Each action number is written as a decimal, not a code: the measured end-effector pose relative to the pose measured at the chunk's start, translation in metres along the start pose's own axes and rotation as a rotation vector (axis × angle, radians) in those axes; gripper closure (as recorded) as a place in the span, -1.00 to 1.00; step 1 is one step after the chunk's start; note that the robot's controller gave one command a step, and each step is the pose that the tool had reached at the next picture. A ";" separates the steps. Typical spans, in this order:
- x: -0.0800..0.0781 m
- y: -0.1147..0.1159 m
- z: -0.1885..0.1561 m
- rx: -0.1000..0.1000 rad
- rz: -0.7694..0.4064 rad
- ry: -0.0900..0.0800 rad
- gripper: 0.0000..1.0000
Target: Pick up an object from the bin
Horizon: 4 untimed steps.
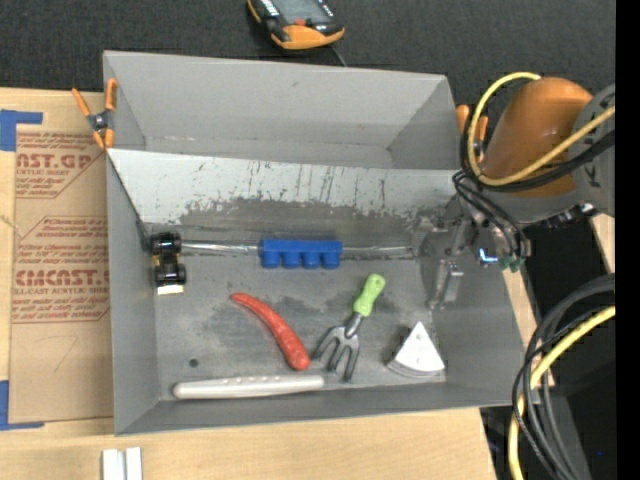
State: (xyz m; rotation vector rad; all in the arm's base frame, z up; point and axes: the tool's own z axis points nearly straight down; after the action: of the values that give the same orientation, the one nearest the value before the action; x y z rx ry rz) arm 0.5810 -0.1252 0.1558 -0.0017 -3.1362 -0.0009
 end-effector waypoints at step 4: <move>0.036 0.098 0.058 -0.008 -0.839 0.005 -1.00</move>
Offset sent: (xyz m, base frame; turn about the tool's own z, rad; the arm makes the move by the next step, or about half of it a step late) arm -0.0037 0.0701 -0.0858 -0.5203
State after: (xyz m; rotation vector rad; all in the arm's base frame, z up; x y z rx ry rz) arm 0.5445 -0.0269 0.0983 1.2743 -2.8615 -0.0159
